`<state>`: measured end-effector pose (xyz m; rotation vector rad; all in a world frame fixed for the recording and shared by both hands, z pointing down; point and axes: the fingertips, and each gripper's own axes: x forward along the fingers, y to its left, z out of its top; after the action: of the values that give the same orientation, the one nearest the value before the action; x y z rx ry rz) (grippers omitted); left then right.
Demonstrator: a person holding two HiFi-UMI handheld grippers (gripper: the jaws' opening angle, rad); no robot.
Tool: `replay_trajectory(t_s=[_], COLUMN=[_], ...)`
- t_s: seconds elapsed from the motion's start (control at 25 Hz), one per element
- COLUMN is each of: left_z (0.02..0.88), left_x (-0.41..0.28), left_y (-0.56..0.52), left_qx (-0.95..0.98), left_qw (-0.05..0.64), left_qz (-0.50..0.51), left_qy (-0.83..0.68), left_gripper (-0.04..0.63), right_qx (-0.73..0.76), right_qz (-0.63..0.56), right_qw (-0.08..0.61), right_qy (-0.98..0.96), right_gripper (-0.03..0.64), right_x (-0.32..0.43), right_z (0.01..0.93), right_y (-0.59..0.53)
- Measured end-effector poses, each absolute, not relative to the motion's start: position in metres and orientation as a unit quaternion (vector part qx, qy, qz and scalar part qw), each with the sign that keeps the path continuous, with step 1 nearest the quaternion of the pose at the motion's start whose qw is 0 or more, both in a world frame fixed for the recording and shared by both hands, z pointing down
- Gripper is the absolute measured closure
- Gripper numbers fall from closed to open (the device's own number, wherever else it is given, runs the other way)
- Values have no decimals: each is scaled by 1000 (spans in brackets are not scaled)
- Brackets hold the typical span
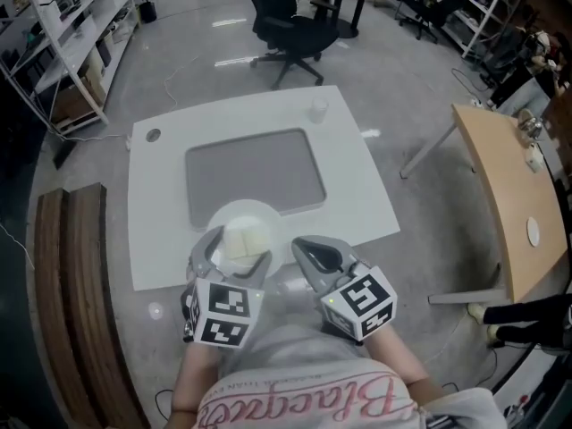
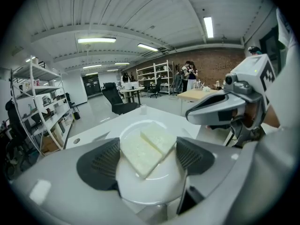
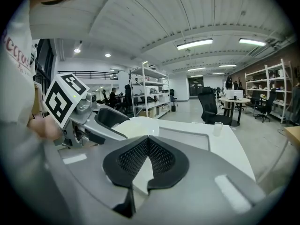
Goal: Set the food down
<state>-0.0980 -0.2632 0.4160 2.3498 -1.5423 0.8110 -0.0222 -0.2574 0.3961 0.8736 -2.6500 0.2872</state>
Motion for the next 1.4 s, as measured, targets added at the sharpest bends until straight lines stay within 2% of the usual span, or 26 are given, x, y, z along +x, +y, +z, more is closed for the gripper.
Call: replay_trajectory(t_s=[0.48, 0.72, 1.2, 1.4], left_z=[467, 497, 558, 569], left_x=[-109, -110, -117, -107], left_y=[-335, -370, -415, -418], left_qx=[808, 808, 790, 793], left_qw=[136, 124, 207, 209], left_qz=[293, 313, 308, 306], left_qy=[-492, -483, -488, -483], left_gripper=[219, 219, 219, 219], right_qx=[339, 342, 338, 340], right_qz=[143, 143, 162, 172], right_qw=[173, 192, 234, 240], right_qy=[-914, -909, -897, -893], right_gripper=[615, 615, 615, 615], right_x=[-37, -47, -59, -55], right_z=[422, 434, 452, 457], right_y=[-320, -341, -361, -362])
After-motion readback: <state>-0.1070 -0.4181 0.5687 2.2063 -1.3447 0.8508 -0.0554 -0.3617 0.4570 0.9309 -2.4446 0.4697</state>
